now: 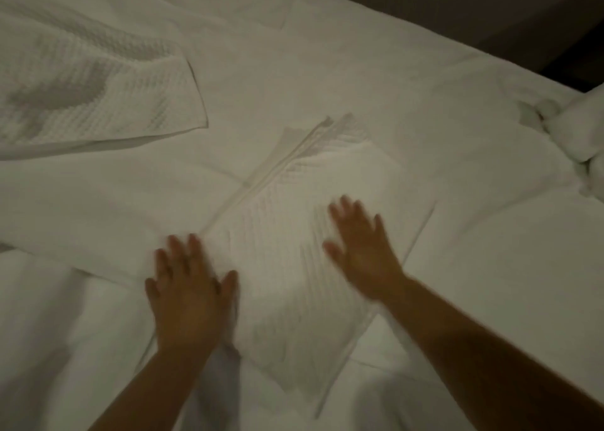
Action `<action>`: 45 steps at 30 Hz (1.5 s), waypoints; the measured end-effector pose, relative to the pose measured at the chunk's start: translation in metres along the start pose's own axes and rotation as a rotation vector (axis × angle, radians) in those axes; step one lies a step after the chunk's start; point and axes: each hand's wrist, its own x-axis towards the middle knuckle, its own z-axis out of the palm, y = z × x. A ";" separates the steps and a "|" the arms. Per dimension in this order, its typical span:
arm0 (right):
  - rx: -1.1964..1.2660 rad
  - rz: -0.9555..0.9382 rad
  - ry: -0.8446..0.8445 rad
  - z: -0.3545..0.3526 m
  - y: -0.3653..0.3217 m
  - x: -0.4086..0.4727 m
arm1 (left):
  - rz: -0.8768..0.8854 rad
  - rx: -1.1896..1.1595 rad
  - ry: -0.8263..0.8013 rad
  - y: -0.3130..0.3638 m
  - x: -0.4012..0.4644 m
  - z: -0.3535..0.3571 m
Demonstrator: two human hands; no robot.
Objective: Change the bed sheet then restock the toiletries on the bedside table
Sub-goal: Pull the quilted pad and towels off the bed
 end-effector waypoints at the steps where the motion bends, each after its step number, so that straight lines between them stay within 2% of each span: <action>1: -0.006 -0.117 0.033 0.010 -0.009 -0.027 | -0.109 -0.127 -0.027 -0.004 0.000 -0.010; 3: -0.037 -0.305 0.025 0.027 -0.019 -0.075 | -0.294 -0.437 -0.041 -0.011 -0.003 -0.025; 5: -0.080 -0.416 0.003 0.039 -0.021 -0.112 | -0.500 -0.719 -0.067 -0.011 -0.006 -0.034; 8: -0.126 -0.512 0.021 0.048 -0.022 -0.140 | -0.677 -1.136 -0.250 -0.001 -0.013 -0.038; 10: -0.127 -0.485 0.080 0.051 -0.027 -0.143 | -0.742 -1.257 -0.339 0.005 -0.016 -0.038; 13: -0.102 -0.370 0.215 0.050 -0.043 -0.133 | -0.775 -1.286 -0.360 0.010 -0.012 -0.043; 16: -0.012 -0.298 0.212 0.047 -0.051 -0.133 | -0.713 -1.270 -0.417 0.008 -0.015 -0.054; 21: 0.128 -0.340 0.188 0.046 -0.061 -0.183 | -0.683 -1.177 -0.502 -0.020 -0.056 -0.071; 23: 0.288 -0.309 0.201 0.042 -0.068 -0.204 | -0.629 -1.134 -0.446 -0.043 -0.061 -0.076; 25: 0.490 -0.250 0.239 0.038 -0.072 -0.217 | -0.475 -0.980 -0.248 -0.066 -0.045 -0.078; 27: 0.650 -0.168 0.269 0.030 -0.073 -0.223 | -0.150 -0.757 -0.142 -0.072 -0.023 -0.087; 28: 0.736 -0.103 0.248 0.019 -0.073 -0.223 | 0.004 -0.714 -0.178 -0.063 -0.013 -0.095; 29: 0.850 -0.015 0.208 0.006 -0.073 -0.221 | 0.120 -0.707 -0.299 -0.048 -0.004 -0.102; 31: 1.064 0.135 0.195 -0.015 -0.073 -0.215 | 0.237 -0.642 -0.691 -0.008 0.011 -0.114; 32: 1.172 0.189 0.249 -0.023 -0.070 -0.211 | 0.252 -0.595 -0.869 0.008 0.017 -0.119; 34: 1.342 0.353 0.418 -0.036 -0.057 -0.201 | 0.172 -0.636 -1.108 0.032 0.034 -0.122; 36: 1.493 0.473 0.498 -0.046 -0.043 -0.187 | 0.044 -0.819 -1.184 0.045 0.050 -0.121; 38: 1.544 0.574 0.586 -0.051 -0.025 -0.171 | 0.064 -0.936 -1.235 0.049 0.066 -0.113; 41: 1.482 0.708 0.661 -0.055 -0.001 -0.139 | 0.171 -0.955 -1.175 0.062 0.078 -0.091; 45: 1.228 0.793 0.686 -0.057 0.022 -0.091 | 0.215 -0.907 -0.814 0.098 0.084 -0.058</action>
